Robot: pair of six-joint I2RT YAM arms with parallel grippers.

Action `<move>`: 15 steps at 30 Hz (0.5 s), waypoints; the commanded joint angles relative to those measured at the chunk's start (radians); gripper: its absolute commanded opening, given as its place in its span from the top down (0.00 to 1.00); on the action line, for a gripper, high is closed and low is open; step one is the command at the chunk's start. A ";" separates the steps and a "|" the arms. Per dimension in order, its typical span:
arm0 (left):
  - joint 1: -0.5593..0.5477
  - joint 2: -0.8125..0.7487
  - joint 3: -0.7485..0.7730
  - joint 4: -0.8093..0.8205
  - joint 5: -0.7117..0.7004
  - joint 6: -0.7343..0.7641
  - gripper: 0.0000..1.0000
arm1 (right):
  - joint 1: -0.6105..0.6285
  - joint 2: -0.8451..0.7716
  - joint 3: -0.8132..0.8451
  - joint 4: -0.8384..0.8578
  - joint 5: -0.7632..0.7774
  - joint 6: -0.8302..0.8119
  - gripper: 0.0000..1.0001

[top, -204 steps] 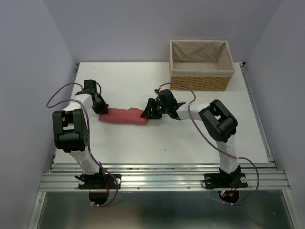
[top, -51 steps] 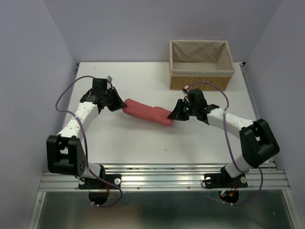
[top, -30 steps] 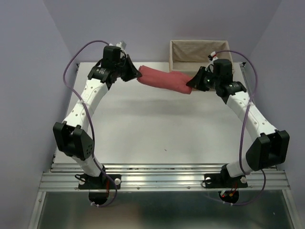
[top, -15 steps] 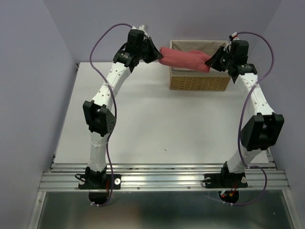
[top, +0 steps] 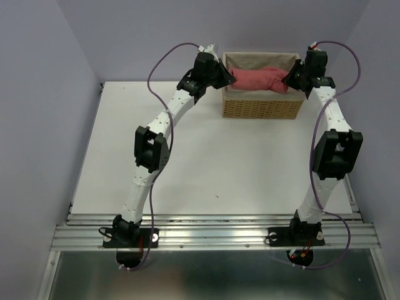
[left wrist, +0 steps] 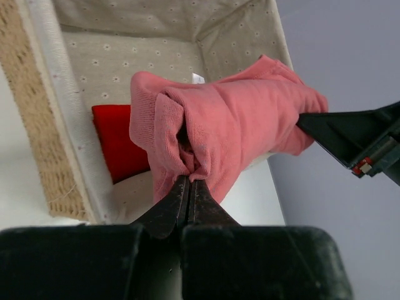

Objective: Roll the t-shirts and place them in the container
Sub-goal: Move the bin to the center of the board.

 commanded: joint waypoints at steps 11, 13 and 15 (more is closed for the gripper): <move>-0.047 0.098 0.088 0.256 0.012 -0.039 1.00 | -0.046 0.149 0.152 0.074 -0.018 -0.008 0.99; -0.046 0.123 0.087 0.257 0.010 -0.042 1.00 | -0.046 0.172 0.150 0.069 -0.037 -0.011 0.99; -0.047 0.132 0.084 0.256 0.010 -0.044 1.00 | -0.046 0.184 0.149 0.062 -0.054 -0.015 0.99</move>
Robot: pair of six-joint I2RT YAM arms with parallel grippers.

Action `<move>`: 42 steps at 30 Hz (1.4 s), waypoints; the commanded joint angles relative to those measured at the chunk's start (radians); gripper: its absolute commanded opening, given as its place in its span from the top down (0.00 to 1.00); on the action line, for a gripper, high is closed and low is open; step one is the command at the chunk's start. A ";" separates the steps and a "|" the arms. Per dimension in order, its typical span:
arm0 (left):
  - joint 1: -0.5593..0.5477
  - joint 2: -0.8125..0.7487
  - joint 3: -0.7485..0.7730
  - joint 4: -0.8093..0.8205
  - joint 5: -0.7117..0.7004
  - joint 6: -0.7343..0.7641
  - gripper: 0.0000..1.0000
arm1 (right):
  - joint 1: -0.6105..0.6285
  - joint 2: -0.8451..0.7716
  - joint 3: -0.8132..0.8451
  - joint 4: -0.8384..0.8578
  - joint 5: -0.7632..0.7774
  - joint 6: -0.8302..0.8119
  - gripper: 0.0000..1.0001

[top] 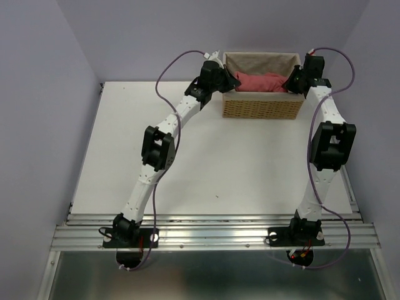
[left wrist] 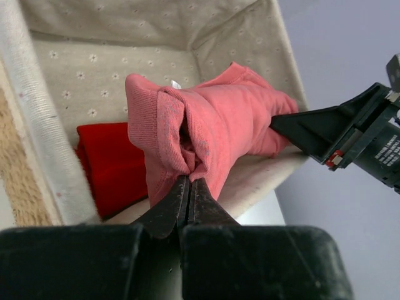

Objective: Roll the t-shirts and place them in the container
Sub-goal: Move the bin to the center of the board.

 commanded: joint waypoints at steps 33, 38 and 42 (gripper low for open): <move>0.015 -0.421 -0.486 -0.106 0.025 0.149 1.00 | 0.033 -0.151 -0.117 -0.122 -0.306 -0.002 0.99; 0.013 -0.513 -0.619 -0.101 0.039 0.157 1.00 | 0.054 -0.198 -0.178 -0.126 -0.320 -0.004 0.99; 0.011 -0.590 -0.708 -0.119 0.059 0.159 1.00 | 0.055 -0.253 -0.250 -0.133 -0.303 -0.008 0.99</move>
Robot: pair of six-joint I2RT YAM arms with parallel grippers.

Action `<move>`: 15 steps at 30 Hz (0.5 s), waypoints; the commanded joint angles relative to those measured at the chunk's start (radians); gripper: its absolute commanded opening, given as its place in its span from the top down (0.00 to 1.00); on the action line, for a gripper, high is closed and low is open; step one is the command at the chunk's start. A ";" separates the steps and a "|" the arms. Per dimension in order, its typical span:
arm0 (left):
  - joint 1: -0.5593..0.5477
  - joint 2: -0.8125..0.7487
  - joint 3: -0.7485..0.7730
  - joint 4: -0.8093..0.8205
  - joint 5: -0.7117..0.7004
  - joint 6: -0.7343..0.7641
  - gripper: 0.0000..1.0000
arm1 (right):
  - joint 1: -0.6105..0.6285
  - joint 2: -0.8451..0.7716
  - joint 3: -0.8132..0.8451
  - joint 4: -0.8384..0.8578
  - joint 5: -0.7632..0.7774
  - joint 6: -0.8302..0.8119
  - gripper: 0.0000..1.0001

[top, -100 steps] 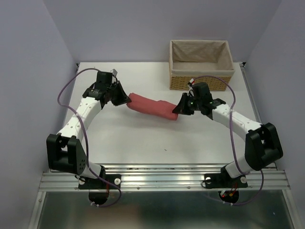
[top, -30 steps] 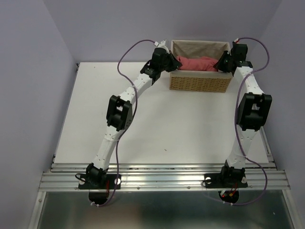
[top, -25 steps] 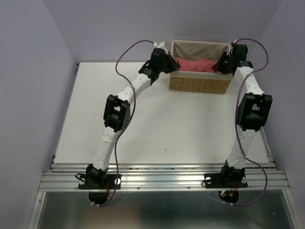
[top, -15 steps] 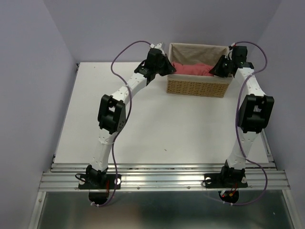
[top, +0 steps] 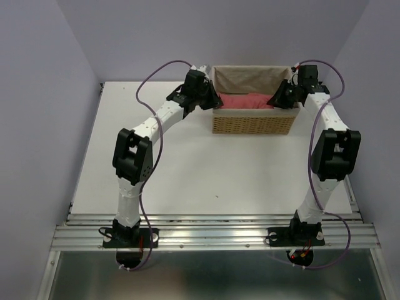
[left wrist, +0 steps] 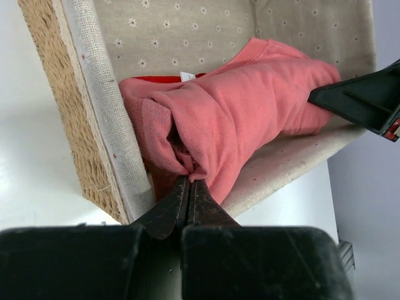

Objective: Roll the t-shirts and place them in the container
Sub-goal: Move the bin to the center of the board, then place the T-shirt in the bin.

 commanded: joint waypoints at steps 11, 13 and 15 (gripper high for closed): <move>-0.084 -0.045 0.198 -0.242 -0.050 0.102 1.00 | 0.013 -0.220 -0.098 0.006 0.134 0.001 0.99; -0.098 0.007 0.255 -0.273 -0.079 0.096 1.00 | 0.022 -0.214 -0.079 -0.009 0.171 -0.014 0.99; -0.114 0.045 0.310 -0.302 -0.139 0.088 1.00 | 0.022 -0.206 -0.069 -0.022 0.210 -0.027 0.99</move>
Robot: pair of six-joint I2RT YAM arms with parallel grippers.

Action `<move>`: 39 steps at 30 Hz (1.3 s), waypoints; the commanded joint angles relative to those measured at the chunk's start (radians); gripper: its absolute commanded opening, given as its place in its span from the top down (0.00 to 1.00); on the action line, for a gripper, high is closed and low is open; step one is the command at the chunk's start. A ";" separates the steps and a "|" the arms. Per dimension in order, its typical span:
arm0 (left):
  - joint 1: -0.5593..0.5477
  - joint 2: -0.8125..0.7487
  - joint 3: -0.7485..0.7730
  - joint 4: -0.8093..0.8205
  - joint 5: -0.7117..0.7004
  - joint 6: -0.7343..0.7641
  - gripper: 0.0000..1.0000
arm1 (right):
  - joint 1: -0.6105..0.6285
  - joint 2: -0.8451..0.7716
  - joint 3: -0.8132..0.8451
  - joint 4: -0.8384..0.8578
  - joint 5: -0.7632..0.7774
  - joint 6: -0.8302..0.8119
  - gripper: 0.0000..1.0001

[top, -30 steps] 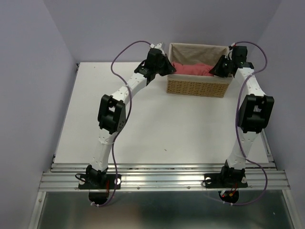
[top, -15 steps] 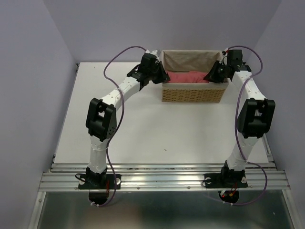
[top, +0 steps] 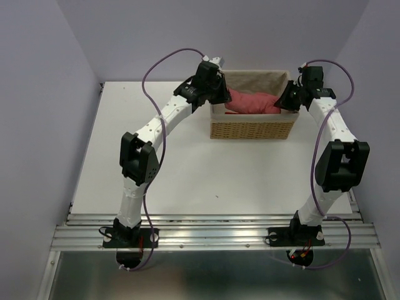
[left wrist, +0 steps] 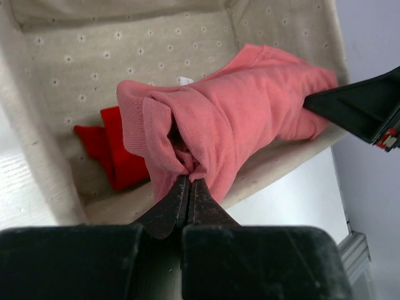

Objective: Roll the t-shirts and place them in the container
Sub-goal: Place the T-shirt in the bin.

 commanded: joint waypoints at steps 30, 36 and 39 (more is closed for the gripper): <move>-0.085 0.184 0.082 -0.147 -0.155 0.078 1.00 | 0.009 0.159 0.126 -0.178 0.150 -0.115 0.99; -0.085 0.184 0.071 -0.144 -0.148 0.084 1.00 | 0.018 0.159 0.075 -0.175 0.154 -0.118 0.99; -0.085 0.187 0.069 -0.145 -0.145 0.084 1.00 | 0.018 0.165 0.055 -0.166 0.176 -0.116 0.99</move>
